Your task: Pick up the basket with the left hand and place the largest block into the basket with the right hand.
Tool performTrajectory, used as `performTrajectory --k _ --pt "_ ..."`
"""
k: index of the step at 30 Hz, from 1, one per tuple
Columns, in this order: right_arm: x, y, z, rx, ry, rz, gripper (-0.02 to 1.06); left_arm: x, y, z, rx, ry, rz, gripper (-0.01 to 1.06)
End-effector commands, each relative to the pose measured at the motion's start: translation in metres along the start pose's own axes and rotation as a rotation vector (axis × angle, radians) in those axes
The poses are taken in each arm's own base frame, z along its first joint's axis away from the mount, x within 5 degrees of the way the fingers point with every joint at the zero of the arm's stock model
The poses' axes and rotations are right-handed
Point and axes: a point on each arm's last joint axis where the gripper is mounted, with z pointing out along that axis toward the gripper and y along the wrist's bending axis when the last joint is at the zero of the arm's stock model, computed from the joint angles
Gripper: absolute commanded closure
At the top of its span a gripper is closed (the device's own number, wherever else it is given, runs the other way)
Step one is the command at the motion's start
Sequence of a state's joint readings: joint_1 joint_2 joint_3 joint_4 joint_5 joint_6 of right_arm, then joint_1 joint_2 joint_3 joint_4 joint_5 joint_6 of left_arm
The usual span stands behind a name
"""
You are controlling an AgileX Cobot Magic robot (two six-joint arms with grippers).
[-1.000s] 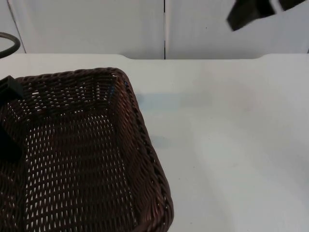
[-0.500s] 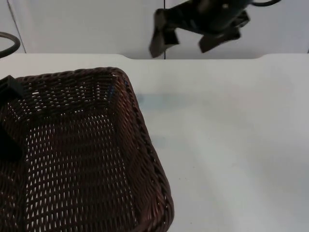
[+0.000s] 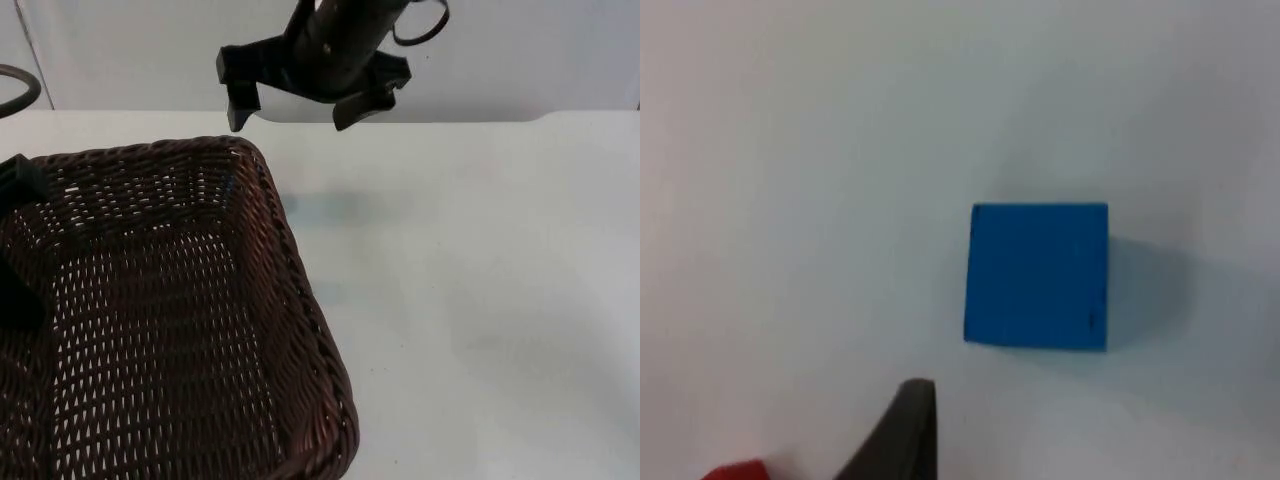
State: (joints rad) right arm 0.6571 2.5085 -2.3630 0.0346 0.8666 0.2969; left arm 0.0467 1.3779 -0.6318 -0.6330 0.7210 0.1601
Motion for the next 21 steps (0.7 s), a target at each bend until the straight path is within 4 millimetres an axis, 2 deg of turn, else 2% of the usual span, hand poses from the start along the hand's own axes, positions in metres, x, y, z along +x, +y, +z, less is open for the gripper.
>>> performTrajectory --k 1,12,21 --pt "-0.003 0.003 0.002 -0.002 -0.015 0.014 0.06 -0.001 -0.003 -0.003 0.027 -0.018 -0.025 1.05" --pt "0.000 0.001 0.038 -0.025 -0.073 0.042 0.06 -0.001 -0.003 -0.003 0.026 -0.018 -0.024 1.05" --pt "0.009 0.007 0.055 -0.042 -0.096 0.033 0.06 -0.001 -0.002 -0.003 0.025 -0.018 -0.022 1.05"
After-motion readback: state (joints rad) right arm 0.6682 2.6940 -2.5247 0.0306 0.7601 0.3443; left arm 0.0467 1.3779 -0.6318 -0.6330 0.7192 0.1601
